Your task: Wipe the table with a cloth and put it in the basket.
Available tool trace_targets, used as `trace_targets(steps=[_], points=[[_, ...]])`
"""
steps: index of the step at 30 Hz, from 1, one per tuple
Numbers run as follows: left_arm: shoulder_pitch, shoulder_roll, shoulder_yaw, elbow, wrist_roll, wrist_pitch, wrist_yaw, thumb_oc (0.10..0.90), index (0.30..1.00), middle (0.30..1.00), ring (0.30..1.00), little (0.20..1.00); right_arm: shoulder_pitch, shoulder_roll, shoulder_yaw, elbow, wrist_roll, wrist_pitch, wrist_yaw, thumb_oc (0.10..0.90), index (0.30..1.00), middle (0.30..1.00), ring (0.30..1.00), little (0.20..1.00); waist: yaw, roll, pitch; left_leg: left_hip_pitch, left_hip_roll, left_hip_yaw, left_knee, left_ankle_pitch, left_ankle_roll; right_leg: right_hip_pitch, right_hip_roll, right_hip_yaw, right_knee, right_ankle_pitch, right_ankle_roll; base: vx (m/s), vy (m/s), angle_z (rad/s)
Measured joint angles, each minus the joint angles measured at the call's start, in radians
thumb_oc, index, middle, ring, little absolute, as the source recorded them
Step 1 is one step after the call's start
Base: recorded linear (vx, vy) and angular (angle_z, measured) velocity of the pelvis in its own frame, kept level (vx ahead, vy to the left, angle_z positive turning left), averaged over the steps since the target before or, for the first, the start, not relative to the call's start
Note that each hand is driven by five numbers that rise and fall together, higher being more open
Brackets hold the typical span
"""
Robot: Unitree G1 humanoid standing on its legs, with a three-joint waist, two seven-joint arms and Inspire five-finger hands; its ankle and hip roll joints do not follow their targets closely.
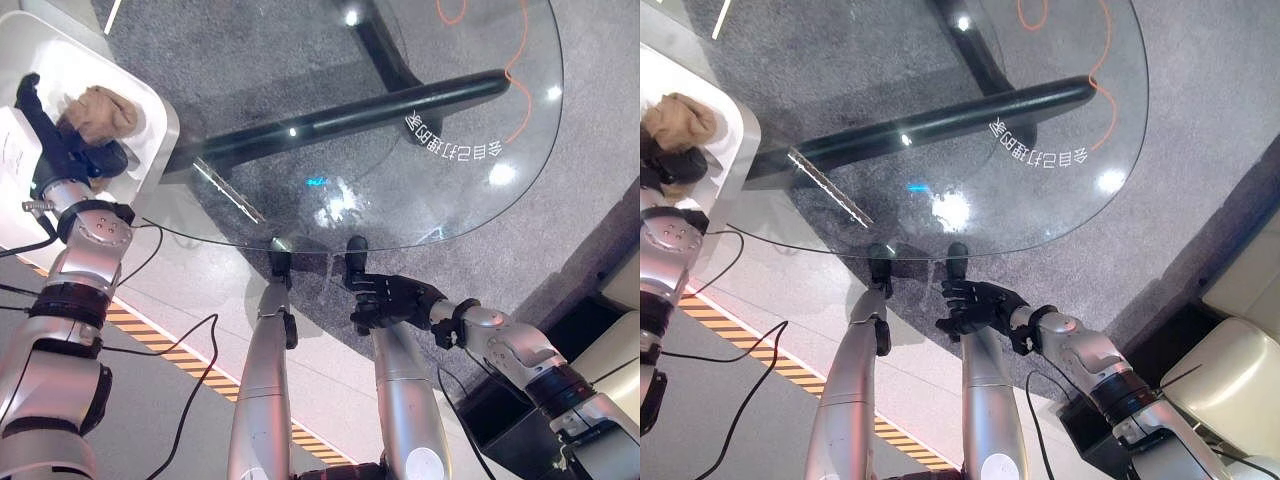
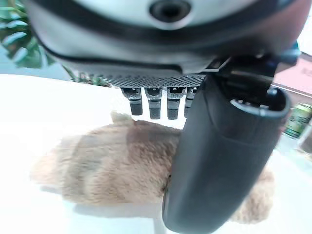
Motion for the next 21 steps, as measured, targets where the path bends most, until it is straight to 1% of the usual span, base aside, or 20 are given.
trace_targets(steps=[2, 4, 7, 11, 13, 16, 17, 18, 19, 20, 21], points=[[0.020, 0.004, 0.018, -0.002, 0.001, 0.000, -0.015, 0.800, 0.900, 0.900, 0.900, 0.900, 0.019, 0.000, -0.007, 0.000, -0.002, 0.001, 0.000, 0.800, 0.900, 0.900, 0.900, 0.900, 0.013, 0.000, 0.000, 0.024, -0.001, -0.001, -0.002, 0.000, 0.000, 0.024, -0.001, -0.002, -0.001, -0.004, -0.001, 0.00, -0.007, 0.02], [0.034, 0.015, 0.022, -0.002, 0.001, 0.000, -0.026, 0.800, 0.900, 0.900, 0.900, 0.900, 0.026, 0.001, -0.008, 0.000, -0.006, 0.001, 0.000, 0.800, 0.900, 0.900, 0.900, 0.900, 0.016, 0.000, 0.000, 0.042, -0.003, -0.004, -0.007, 0.000, 0.000, 0.043, -0.002, -0.003, -0.002, -0.007, 0.000, -0.01, -0.016, 0.06], [0.059, 0.065, 0.025, -0.004, 0.002, -0.003, -0.030, 0.800, 0.900, 0.900, 0.900, 0.900, 0.045, 0.002, -0.020, 0.000, -0.010, 0.001, 0.001, 0.800, 0.900, 0.900, 0.900, 0.900, 0.022, 0.001, 0.000, 0.083, -0.007, -0.006, -0.018, 0.000, 0.000, 0.081, -0.003, -0.003, -0.004, -0.011, 0.003, -0.01, -0.038, 0.05], [0.106, 0.084, 0.062, -0.045, 0.033, -0.030, -0.052, 0.800, 0.900, 0.900, 0.900, 0.900, 0.074, 0.010, -0.030, 0.000, -0.009, -0.001, 0.001, 0.800, 0.900, 0.900, 0.900, 0.900, 0.034, 0.002, 0.001, 0.141, -0.010, -0.006, -0.036, 0.001, 0.001, 0.139, -0.004, -0.004, -0.021, -0.011, 0.005, -0.03, -0.052, 0.01], [0.138, 0.085, 0.066, -0.077, 0.060, -0.048, -0.077, 0.800, 0.900, 0.900, 0.900, 0.900, 0.095, 0.024, -0.042, 0.001, -0.010, 0.000, 0.001, 0.800, 0.900, 0.900, 0.900, 0.900, 0.042, 0.005, 0.001, 0.171, -0.010, -0.007, -0.044, 0.000, 0.001, 0.170, -0.004, -0.005, -0.031, -0.013, 0.007, -0.04, -0.049, 0.01], [0.202, 0.084, 0.070, -0.118, 0.064, -0.077, -0.113, 0.800, 0.900, 0.900, 0.900, 0.900, 0.113, 0.042, -0.044, 0.001, -0.010, -0.001, 0.003, 0.800, 0.900, 0.900, 0.900, 0.900, 0.044, 0.009, 0.002, 0.217, -0.010, -0.007, -0.065, 0.001, 0.001, 0.215, -0.003, -0.006, -0.053, -0.014, 0.009, -0.03, -0.077, 0.01], [0.241, 0.082, 0.070, -0.140, 0.064, -0.097, -0.135, 0.800, 0.900, 0.900, 0.900, 0.900, 0.127, 0.050, -0.046, 0.001, -0.010, -0.004, 0.004, 0.800, 0.900, 0.900, 0.900, 0.900, 0.044, 0.011, 0.001, 0.242, -0.012, -0.007, -0.074, 0.003, 0.003, 0.241, -0.004, -0.006, -0.062, -0.014, 0.011, -0.02, -0.062, 0.01], [0.241, 0.082, 0.070, -0.140, 0.064, -0.097, -0.135, 0.800, 0.900, 0.900, 0.900, 0.900, 0.127, 0.050, -0.046, 0.001, -0.010, -0.004, 0.004, 0.800, 0.900, 0.900, 0.900, 0.900, 0.044, 0.011, 0.001, 0.242, -0.012, -0.007, -0.074, 0.003, 0.003, 0.241, -0.004, -0.006, -0.062, -0.014, 0.011, -0.05, -0.119, 0.01], [0.313, 0.057, 0.101, -0.203, 0.063, -0.115, -0.160, 0.800, 0.900, 0.900, 0.900, 0.900, 0.154, 0.066, -0.054, 0.004, -0.010, -0.009, 0.004, 0.800, 0.900, 0.900, 0.900, 0.900, 0.050, 0.014, 0.001, 0.290, -0.011, -0.008, -0.100, 0.004, 0.005, 0.290, -0.002, -0.009, -0.088, -0.012, 0.014, -0.05, -0.115, 0.01], [0.331, 0.046, 0.101, -0.215, 0.062, -0.133, -0.167, 0.800, 0.900, 0.900, 0.900, 0.900, 0.165, 0.067, -0.055, 0.003, -0.010, -0.011, 0.006, 0.800, 0.900, 0.900, 0.900, 0.900, 0.055, 0.017, 0.000, 0.310, -0.011, -0.010, -0.108, 0.004, 0.005, 0.309, -0.002, -0.012, -0.097, -0.012, 0.015, -0.09, -0.189, 0.02], [0.356, 0.016, 0.134, -0.249, 0.048, -0.149, -0.196, 0.800, 0.900, 0.900, 0.900, 0.900, 0.178, 0.073, -0.063, 0.011, -0.010, -0.014, 0.006, 0.800, 0.900, 0.900, 0.900, 0.900, 0.064, 0.023, 0.001, 0.333, -0.007, -0.011, -0.122, 0.005, 0.005, 0.334, -0.001, -0.023, -0.113, -0.009, 0.016, -0.06, -0.124, 0.02]])
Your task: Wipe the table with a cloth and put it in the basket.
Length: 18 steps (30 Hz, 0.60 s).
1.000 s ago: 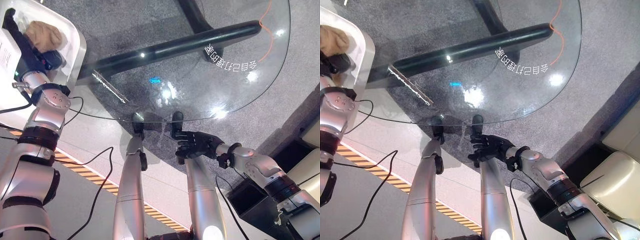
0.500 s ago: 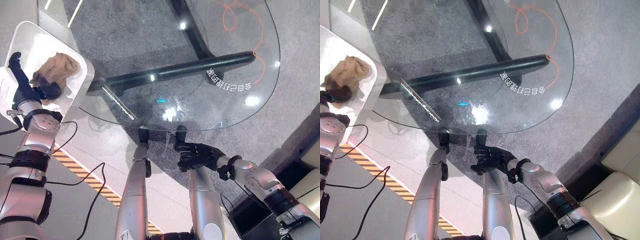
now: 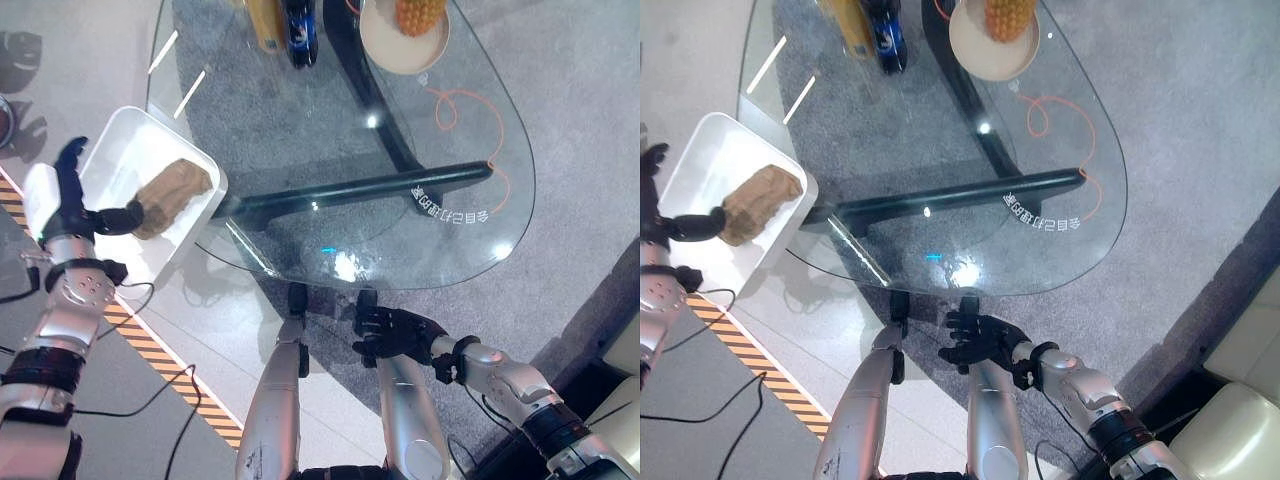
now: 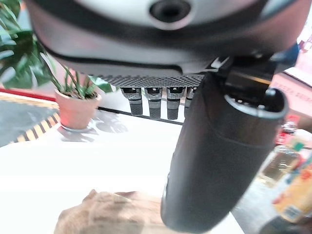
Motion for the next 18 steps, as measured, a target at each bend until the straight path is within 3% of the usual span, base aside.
trace_targets(steps=[3, 8, 13, 16, 18], points=[[0.071, -0.070, 0.016, -0.088, -0.031, -0.046, -0.062, 0.800, 0.900, 0.900, 0.900, 0.900, 0.032, 0.019, -0.012, 0.026, -0.001, -0.016, 0.000, 0.800, 0.900, 0.900, 0.900, 0.900, 0.010, 0.013, 0.000, 0.064, 0.000, -0.009, -0.027, 0.005, 0.007, 0.070, 0.000, -0.007, -0.031, 0.003, 0.004, -0.05, -0.121, 0.08], [0.187, -0.214, -0.004, -0.192, -0.143, -0.069, -0.205, 0.800, 0.900, 0.900, 0.900, 0.900, 0.062, 0.086, -0.043, 0.110, -0.041, -0.072, -0.017, 0.800, 0.900, 0.900, 0.900, 0.900, 0.021, 0.023, -0.001, 0.183, 0.002, -0.009, -0.085, 0.008, 0.010, 0.192, 0.005, -0.011, -0.098, 0.009, 0.013, -0.05, -0.144, -0.01], [0.278, -0.334, -0.090, -0.203, -0.247, -0.025, -0.384, 0.800, 0.900, 0.900, 0.900, 0.900, 0.082, 0.135, -0.083, 0.214, -0.073, -0.129, -0.068, 0.800, 0.900, 0.900, 0.900, 0.900, 0.029, 0.039, -0.010, 0.291, 0.010, -0.010, -0.156, 0.017, 0.002, 0.306, 0.011, -0.014, -0.190, 0.027, 0.019, -0.01, -0.138, -0.04], [0.332, -0.404, -0.139, -0.175, -0.248, -0.008, -0.437, 0.800, 0.900, 0.900, 0.900, 0.900, 0.102, 0.150, -0.109, 0.275, -0.118, -0.135, -0.091, 0.800, 0.900, 0.900, 0.900, 0.900, 0.027, 0.057, -0.024, 0.349, 0.015, -0.013, -0.193, 0.019, 0.001, 0.381, 0.018, -0.029, -0.255, 0.042, 0.019, 0.02, -0.142, 0.07], [0.355, -0.470, -0.159, -0.108, -0.251, 0.010, -0.472, 0.800, 0.900, 0.900, 0.900, 0.900, 0.104, 0.166, -0.115, 0.386, -0.146, -0.156, -0.098, 0.800, 0.900, 0.900, 0.900, 0.900, 0.031, 0.071, -0.063, 0.381, 0.019, -0.020, -0.213, 0.019, 0.001, 0.432, 0.025, -0.037, -0.306, 0.055, 0.020, 0.03, -0.174, 0.11]])
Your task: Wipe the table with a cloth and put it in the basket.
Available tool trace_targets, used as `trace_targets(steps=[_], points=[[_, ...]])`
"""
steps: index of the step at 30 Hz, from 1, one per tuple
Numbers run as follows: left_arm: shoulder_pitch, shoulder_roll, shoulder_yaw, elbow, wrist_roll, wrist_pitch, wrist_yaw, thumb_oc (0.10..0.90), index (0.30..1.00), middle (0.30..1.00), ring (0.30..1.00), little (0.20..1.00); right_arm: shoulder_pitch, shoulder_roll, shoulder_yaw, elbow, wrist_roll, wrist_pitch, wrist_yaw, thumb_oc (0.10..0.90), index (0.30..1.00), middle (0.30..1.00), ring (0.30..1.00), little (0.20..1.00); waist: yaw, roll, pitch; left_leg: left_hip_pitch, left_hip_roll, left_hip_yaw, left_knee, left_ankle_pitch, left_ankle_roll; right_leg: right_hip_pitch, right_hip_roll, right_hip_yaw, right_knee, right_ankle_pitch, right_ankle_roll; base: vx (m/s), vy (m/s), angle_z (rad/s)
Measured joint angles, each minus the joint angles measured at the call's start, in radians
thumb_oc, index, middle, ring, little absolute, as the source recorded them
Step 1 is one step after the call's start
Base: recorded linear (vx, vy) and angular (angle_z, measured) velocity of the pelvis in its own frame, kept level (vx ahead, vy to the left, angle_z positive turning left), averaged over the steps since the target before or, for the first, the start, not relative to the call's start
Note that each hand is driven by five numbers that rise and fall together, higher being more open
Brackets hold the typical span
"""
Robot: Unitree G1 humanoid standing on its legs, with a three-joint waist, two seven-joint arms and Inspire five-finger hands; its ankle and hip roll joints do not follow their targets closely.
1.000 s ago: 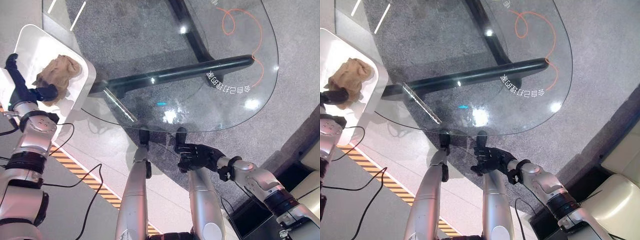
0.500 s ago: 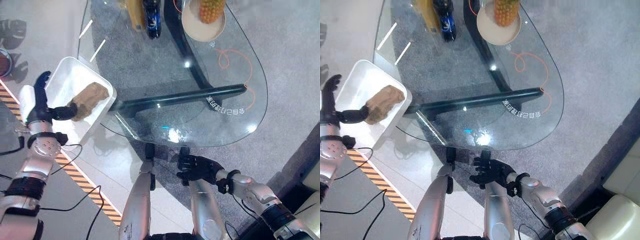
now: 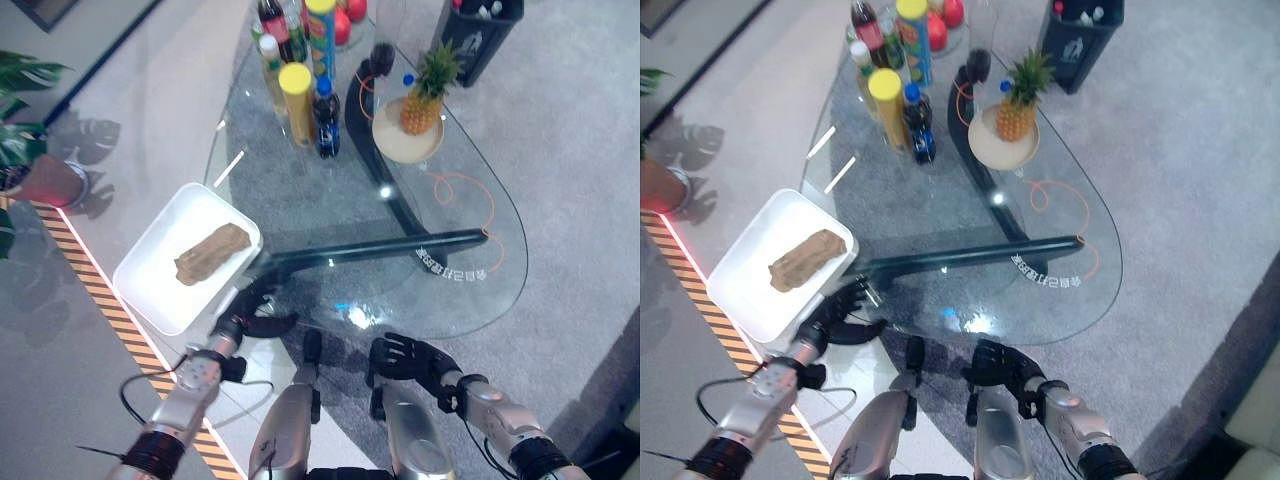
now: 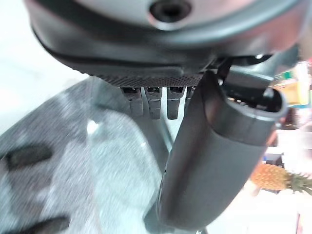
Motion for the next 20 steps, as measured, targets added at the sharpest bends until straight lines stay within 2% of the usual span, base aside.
trace_targets(steps=[2, 4, 6, 10, 12, 16, 20], points=[[0.027, -0.035, -0.004, 0.057, -0.012, 0.014, -0.016, 0.800, 0.900, 0.900, 0.900, 0.900, 0.002, 0.010, 0.000, 0.069, -0.005, -0.003, -0.001, 0.800, 0.900, 0.900, 0.900, 0.900, 0.000, 0.004, -0.048, 0.011, 0.003, -0.002, -0.015, 0.000, 0.000, 0.019, 0.005, -0.002, -0.029, 0.006, 0.000, 0.05, -0.162, 0.03], [0.040, -0.076, -0.006, 0.179, -0.023, 0.019, -0.032, 0.800, 0.900, 0.900, 0.900, 0.900, 0.002, 0.040, -0.002, 0.158, -0.006, -0.017, -0.008, 0.800, 0.900, 0.900, 0.900, 0.900, -0.002, -0.004, -0.084, 0.064, 0.006, -0.001, -0.033, 0.000, 0.000, 0.088, 0.012, -0.003, -0.082, 0.020, 0.000, 0.06, -0.114, 0.01], [0.065, -0.100, -0.032, 0.291, -0.019, 0.026, -0.031, 0.800, 0.900, 0.900, 0.900, 0.900, 0.012, 0.090, -0.001, 0.257, -0.025, -0.038, -0.014, 0.800, 0.900, 0.900, 0.900, 0.900, -0.007, -0.025, -0.152, 0.099, 0.010, -0.001, -0.046, -0.010, -0.013, 0.141, 0.020, -0.002, -0.135, 0.029, -0.004, 0.07, -0.118, -0.01], [0.072, -0.139, -0.048, 0.438, -0.005, 0.041, -0.043, 0.800, 0.900, 0.900, 0.900, 0.900, 0.020, 0.157, -0.001, 0.382, -0.041, -0.061, -0.010, 0.800, 0.900, 0.900, 0.900, 0.900, -0.006, -0.057, -0.225, 0.115, 0.023, 0.001, -0.047, -0.015, -0.019, 0.155, 0.033, 0.001, -0.135, 0.026, 0.000, 0.04, -0.063, -0.03], [0.049, -0.163, -0.050, 0.522, 0.017, 0.052, -0.059, 0.800, 0.900, 0.900, 0.900, 0.900, 0.020, 0.174, -0.002, 0.435, -0.041, -0.070, -0.001, 0.800, 0.900, 0.900, 0.900, 0.900, -0.009, -0.063, -0.239, 0.131, 0.025, 0.004, -0.047, -0.017, -0.019, 0.170, 0.034, 0.004, -0.137, 0.024, 0.002, 0.06, -0.042, -0.05], [0.039, -0.180, -0.084, 0.601, 0.036, 0.059, -0.082, 0.800, 0.900, 0.900, 0.900, 0.900, 0.036, 0.187, -0.006, 0.488, -0.045, -0.081, 0.006, 0.800, 0.900, 0.900, 0.900, 0.900, -0.030, -0.061, -0.288, 0.145, 0.025, 0.015, -0.049, -0.030, -0.013, 0.178, 0.033, 0.018, -0.140, 0.022, 0.001, 0.05, -0.025, -0.10], [0.040, -0.191, -0.092, 0.630, 0.039, 0.062, -0.106, 0.800, 0.900, 0.900, 0.900, 0.900, 0.055, 0.187, -0.006, 0.509, -0.052, -0.085, 0.012, 0.800, 0.900, 0.900, 0.900, 0.900, -0.030, -0.054, -0.341, 0.150, 0.025, 0.032, -0.054, -0.033, -0.009, 0.175, 0.032, 0.034, -0.140, 0.027, 0.000, 0.04, -0.006, -0.15]])
